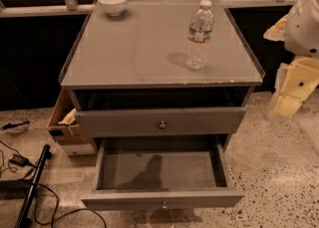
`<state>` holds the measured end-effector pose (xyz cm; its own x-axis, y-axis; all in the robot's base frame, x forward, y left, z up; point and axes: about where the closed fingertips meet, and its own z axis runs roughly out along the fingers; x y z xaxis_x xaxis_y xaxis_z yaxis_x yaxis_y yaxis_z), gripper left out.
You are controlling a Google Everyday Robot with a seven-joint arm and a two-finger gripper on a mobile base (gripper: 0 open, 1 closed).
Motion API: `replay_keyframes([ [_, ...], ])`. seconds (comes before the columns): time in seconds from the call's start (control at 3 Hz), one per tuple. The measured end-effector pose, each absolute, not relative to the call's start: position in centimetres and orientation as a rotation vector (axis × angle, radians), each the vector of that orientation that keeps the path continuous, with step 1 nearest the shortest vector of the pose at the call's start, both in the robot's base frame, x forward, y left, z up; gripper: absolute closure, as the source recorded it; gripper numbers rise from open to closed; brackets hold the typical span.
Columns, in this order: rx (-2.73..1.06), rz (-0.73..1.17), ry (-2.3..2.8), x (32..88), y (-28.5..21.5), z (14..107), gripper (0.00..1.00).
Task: Place water bottle into middle drawer
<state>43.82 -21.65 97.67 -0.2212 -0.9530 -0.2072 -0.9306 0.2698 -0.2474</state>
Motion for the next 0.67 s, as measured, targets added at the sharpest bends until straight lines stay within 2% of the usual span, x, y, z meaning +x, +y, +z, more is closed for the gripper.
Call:
replay_keyframes([
  [0.33, -1.724, -0.1, 2.23, 43.82, -21.65, 97.67, 0.0],
  [0.67, -1.724, -0.1, 2.23, 43.82, -21.65, 97.67, 0.16],
])
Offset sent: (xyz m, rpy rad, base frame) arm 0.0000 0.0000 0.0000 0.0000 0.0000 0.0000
